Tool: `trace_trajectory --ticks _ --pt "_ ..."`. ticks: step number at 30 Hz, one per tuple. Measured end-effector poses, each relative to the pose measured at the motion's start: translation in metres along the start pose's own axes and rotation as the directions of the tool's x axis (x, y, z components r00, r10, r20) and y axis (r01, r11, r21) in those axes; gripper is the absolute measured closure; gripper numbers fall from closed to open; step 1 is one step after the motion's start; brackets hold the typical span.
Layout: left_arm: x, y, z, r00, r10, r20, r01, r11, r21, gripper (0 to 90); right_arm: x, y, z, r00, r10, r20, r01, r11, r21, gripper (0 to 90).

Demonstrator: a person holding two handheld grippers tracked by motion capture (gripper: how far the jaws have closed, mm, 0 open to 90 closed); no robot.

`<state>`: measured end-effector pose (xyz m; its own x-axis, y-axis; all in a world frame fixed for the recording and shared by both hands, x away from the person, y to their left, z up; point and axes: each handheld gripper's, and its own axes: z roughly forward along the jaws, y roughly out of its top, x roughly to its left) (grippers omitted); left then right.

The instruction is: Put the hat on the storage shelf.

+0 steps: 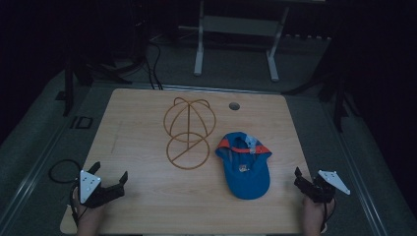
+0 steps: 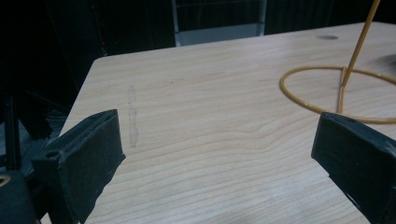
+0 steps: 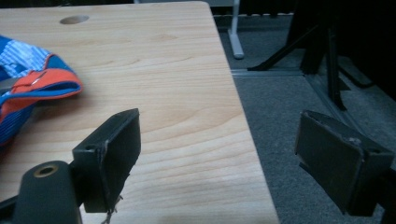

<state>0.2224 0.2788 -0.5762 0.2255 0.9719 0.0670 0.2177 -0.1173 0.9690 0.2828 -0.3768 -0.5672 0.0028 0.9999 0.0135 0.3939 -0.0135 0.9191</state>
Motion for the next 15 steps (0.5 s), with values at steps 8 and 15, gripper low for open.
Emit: trace_trajectory --ticks 8,15 --pt "-0.0012 -0.0001 0.0011 1.0000 0.005 0.008 -0.005 1.0000 0.002 2.4 -0.0004 -0.0001 -0.0003 0.9999 0.008 -0.009 -0.008 1.000 0.001 14.6" --pt "-0.0023 0.0003 0.0016 0.9999 -0.006 0.013 0.006 1.0000 0.002 2.4 0.0023 0.0030 0.0025 0.9980 -0.019 -0.060 0.021 0.999 0.030 14.5"
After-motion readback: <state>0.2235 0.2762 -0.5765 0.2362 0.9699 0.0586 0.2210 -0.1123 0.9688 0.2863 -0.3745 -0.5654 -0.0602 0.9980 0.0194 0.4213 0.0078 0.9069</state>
